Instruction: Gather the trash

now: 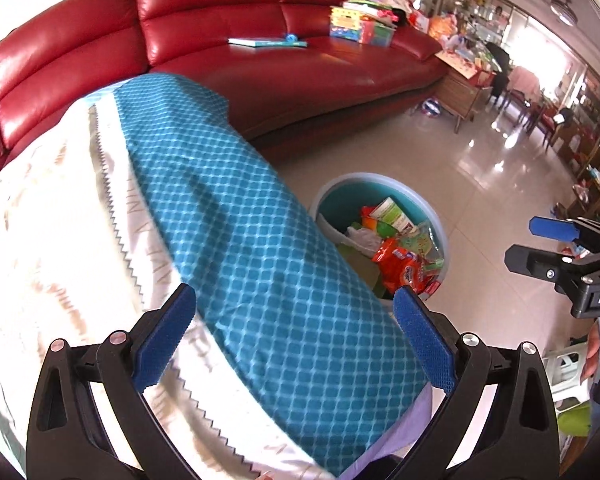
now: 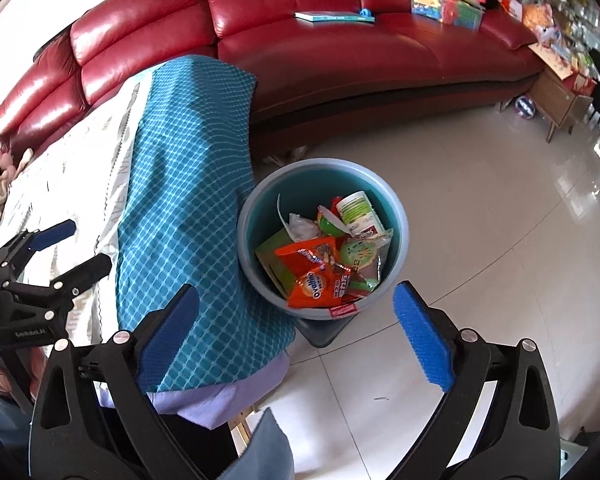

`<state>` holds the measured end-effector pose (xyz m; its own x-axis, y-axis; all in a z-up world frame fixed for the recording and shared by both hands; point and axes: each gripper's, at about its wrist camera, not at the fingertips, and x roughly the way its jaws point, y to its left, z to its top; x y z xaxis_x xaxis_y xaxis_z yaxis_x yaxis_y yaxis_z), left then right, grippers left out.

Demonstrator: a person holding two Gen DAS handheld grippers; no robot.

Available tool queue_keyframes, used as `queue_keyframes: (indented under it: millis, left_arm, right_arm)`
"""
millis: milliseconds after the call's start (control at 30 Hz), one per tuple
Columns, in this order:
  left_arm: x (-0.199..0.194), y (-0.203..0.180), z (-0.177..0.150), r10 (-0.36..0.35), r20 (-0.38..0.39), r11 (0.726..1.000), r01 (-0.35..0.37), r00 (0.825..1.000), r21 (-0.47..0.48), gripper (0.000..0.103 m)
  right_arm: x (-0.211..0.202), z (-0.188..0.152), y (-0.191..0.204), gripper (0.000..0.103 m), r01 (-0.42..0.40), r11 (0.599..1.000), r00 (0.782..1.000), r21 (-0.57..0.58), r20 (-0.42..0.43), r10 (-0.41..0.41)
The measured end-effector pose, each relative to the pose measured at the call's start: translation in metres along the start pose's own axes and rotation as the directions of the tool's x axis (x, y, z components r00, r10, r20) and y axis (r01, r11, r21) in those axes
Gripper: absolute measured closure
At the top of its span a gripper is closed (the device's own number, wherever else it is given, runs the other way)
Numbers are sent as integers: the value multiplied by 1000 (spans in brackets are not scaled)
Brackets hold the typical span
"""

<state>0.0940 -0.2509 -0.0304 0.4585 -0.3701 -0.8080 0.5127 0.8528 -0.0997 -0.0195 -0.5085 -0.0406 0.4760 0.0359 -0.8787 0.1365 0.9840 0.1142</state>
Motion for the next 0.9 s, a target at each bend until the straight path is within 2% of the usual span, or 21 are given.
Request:
queue_keyframes:
  millis: [400, 700, 900]
  left_arm:
    - [-29, 7, -22, 32, 26, 999, -31, 999, -32, 4]
    - [-39, 4, -32, 51, 26, 999, -50, 998, -21, 4]
    - [-40, 3, -35, 49, 27, 999, -48, 998, -20, 4]
  right_arm:
    - [-22, -27, 20, 7, 37, 998, 999, -58, 31, -35]
    - [-27, -43, 25, 7, 75, 992, 997, -97, 42, -72]
    - [-26, -47, 27, 7, 69, 992, 997, -103, 36, -66]
